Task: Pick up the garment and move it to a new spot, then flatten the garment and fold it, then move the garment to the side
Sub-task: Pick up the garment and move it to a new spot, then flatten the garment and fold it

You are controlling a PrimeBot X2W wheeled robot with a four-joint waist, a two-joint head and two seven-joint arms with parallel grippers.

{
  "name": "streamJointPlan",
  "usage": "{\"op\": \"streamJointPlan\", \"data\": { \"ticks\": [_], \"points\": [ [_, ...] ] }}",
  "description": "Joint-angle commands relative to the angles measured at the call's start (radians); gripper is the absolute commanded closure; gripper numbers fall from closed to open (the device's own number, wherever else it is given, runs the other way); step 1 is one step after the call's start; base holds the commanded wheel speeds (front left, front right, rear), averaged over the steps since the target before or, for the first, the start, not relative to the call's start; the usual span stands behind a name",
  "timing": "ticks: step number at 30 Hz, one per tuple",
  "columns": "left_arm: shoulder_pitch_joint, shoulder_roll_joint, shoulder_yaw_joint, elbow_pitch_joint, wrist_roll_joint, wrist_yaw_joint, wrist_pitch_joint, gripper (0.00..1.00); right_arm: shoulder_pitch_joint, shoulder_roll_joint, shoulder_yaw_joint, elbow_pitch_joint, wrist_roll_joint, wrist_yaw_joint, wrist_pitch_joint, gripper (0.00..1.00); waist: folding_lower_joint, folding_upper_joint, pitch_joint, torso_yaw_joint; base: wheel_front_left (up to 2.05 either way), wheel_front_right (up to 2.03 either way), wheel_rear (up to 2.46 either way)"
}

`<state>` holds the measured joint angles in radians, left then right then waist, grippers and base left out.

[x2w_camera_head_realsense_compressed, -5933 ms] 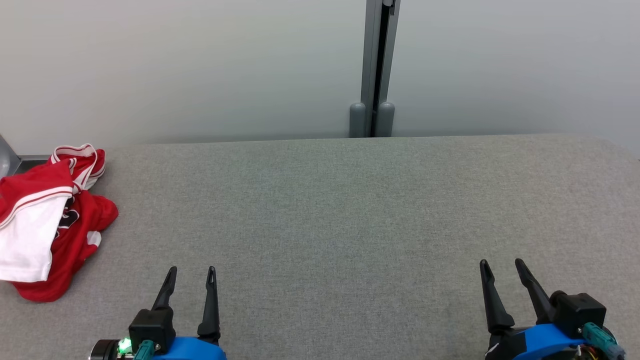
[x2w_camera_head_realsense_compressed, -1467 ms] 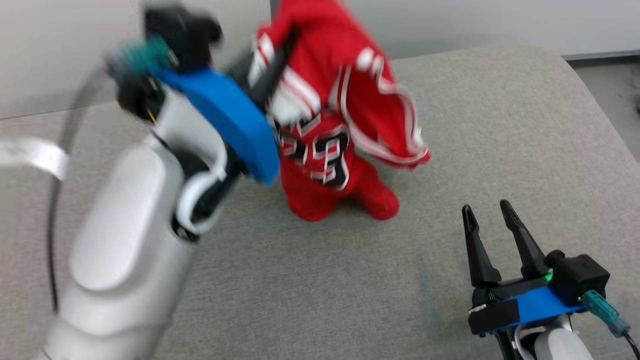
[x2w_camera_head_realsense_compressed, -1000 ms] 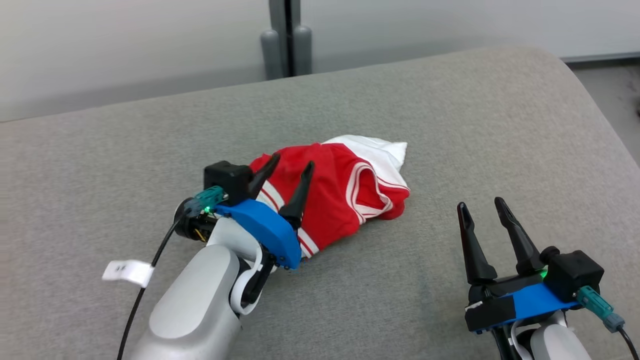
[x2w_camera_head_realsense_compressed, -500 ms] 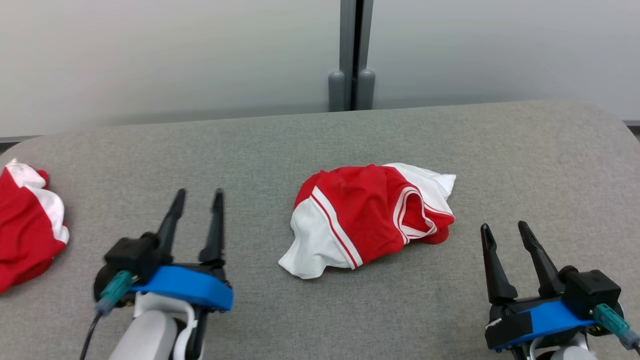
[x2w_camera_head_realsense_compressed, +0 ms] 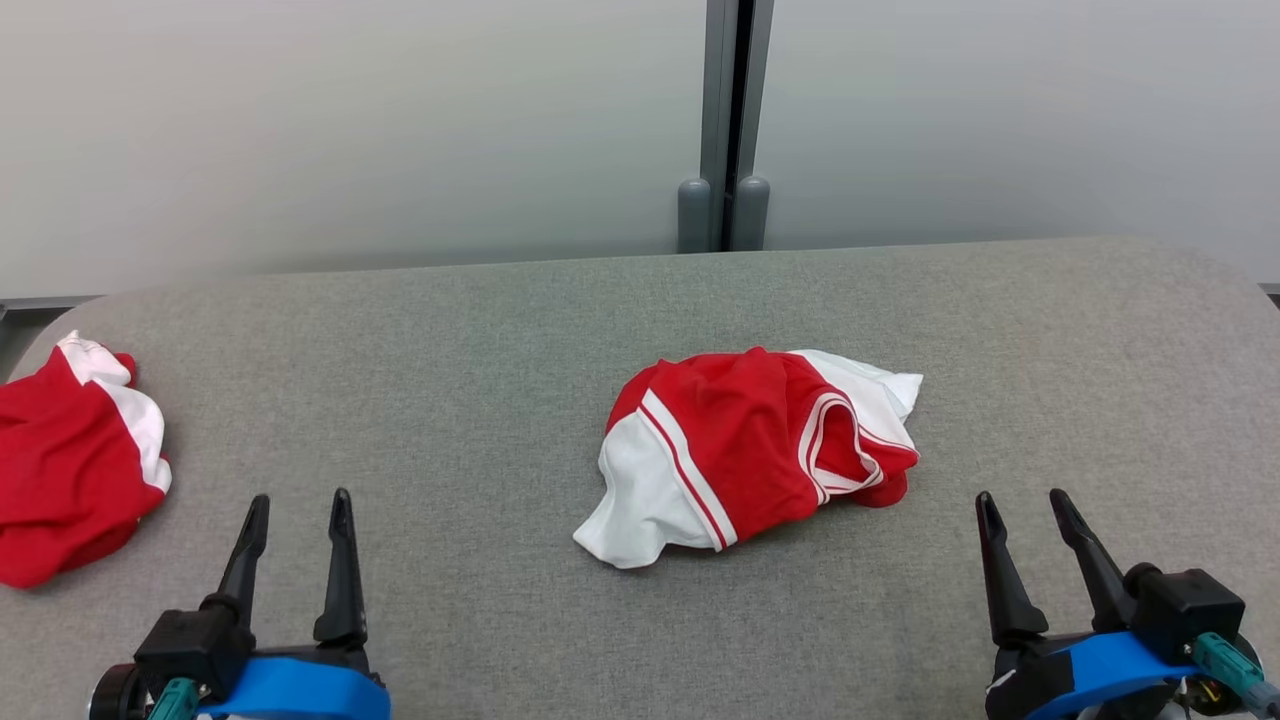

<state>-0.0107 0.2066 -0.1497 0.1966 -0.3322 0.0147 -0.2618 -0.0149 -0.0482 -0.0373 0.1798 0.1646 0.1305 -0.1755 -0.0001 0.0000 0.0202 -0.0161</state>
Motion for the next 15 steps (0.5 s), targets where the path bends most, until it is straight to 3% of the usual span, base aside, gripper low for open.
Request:
{"op": "streamJointPlan", "data": {
  "ticks": [1, 15],
  "points": [
    [0.015, -0.001, 0.010, 0.007, 0.011, -0.011, -0.004, 0.00, 0.013, -0.004, -0.002, 0.004, 0.003, 0.000, 0.005, 0.00, 0.0001, 0.0000, -0.004, 0.000, 0.00, 0.00, 0.00],
    [0.012, -0.018, 0.030, 0.047, 0.033, -0.050, -0.004, 0.00, 0.007, -0.004, -0.003, 0.018, 0.016, 0.000, 0.012, 0.00, 0.0001, 0.0000, -0.001, 0.002, 0.00, 0.00, 0.00]
  ]
}}
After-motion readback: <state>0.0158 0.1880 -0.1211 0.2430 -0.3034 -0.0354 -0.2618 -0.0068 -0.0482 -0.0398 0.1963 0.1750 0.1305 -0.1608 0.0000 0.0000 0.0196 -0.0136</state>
